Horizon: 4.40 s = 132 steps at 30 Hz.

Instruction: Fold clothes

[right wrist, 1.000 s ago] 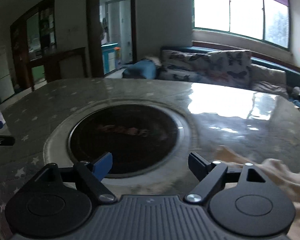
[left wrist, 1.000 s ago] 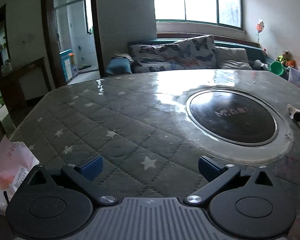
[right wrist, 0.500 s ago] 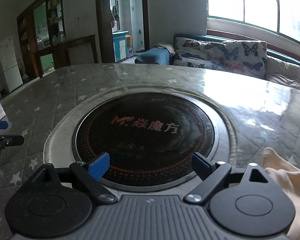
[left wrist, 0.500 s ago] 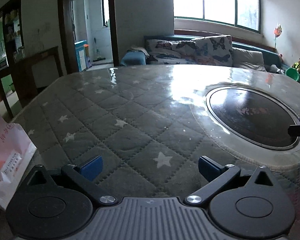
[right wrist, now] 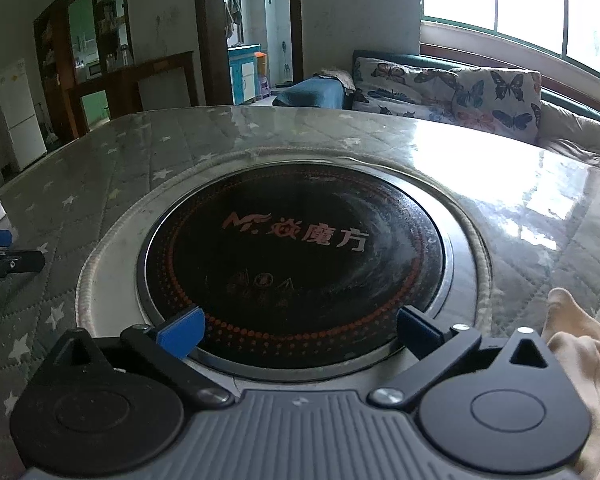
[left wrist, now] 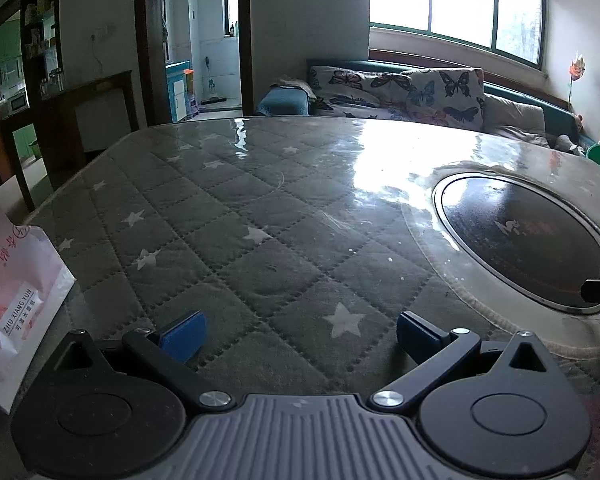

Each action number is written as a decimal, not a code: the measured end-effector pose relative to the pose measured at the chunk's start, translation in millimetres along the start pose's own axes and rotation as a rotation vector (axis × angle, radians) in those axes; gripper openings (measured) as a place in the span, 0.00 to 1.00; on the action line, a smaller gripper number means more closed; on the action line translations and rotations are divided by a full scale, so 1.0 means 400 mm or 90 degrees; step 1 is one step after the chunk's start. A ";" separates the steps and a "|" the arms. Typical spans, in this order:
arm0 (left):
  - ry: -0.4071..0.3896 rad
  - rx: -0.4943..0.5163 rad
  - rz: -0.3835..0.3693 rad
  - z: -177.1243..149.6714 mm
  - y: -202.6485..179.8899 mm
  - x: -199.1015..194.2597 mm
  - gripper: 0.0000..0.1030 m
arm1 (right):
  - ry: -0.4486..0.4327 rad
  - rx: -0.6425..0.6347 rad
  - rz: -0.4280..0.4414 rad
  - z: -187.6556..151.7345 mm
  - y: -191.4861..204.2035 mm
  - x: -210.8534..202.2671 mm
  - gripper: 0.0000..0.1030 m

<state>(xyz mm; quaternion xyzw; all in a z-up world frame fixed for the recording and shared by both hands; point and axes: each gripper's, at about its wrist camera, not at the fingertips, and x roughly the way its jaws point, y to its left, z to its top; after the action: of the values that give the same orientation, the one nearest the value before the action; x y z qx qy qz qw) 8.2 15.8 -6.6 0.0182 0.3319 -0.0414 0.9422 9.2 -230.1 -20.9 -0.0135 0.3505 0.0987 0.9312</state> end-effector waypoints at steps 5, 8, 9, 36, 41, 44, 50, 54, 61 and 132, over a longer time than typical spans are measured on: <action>0.001 0.003 0.003 0.001 0.000 0.002 1.00 | 0.001 -0.002 -0.001 -0.002 -0.001 0.001 1.00; 0.002 0.004 0.003 0.004 -0.002 0.006 1.00 | 0.004 -0.013 -0.009 -0.002 0.008 0.005 1.00; 0.002 0.003 0.003 0.007 -0.003 0.011 1.00 | 0.005 -0.016 -0.011 -0.002 0.011 0.008 1.00; 0.003 0.003 0.003 0.011 -0.007 0.019 1.00 | 0.007 -0.025 -0.015 -0.002 0.017 0.015 1.00; 0.003 0.003 0.003 0.011 -0.007 0.019 1.00 | 0.007 -0.025 -0.015 -0.002 0.017 0.015 1.00; 0.003 0.003 0.003 0.011 -0.007 0.020 1.00 | 0.007 -0.025 -0.015 -0.002 0.016 0.015 1.00; 0.003 0.003 0.003 0.011 -0.007 0.022 1.00 | 0.007 -0.025 -0.015 -0.002 0.016 0.015 1.00; 0.003 0.003 0.003 0.011 -0.008 0.023 1.00 | 0.007 -0.025 -0.015 -0.002 0.016 0.015 1.00; 0.003 0.003 0.003 0.011 -0.011 0.024 1.00 | 0.007 -0.025 -0.015 -0.002 0.016 0.015 1.00; 0.003 0.004 0.003 0.011 -0.010 0.027 1.00 | 0.007 -0.025 -0.015 -0.002 0.016 0.015 1.00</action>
<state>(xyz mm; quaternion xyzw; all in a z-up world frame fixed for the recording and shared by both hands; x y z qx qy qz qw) 19.0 10.9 -9.8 0.0218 0.3343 -0.0402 0.9414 11.7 -223.1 -25.0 -0.0367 0.3536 0.0944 0.9299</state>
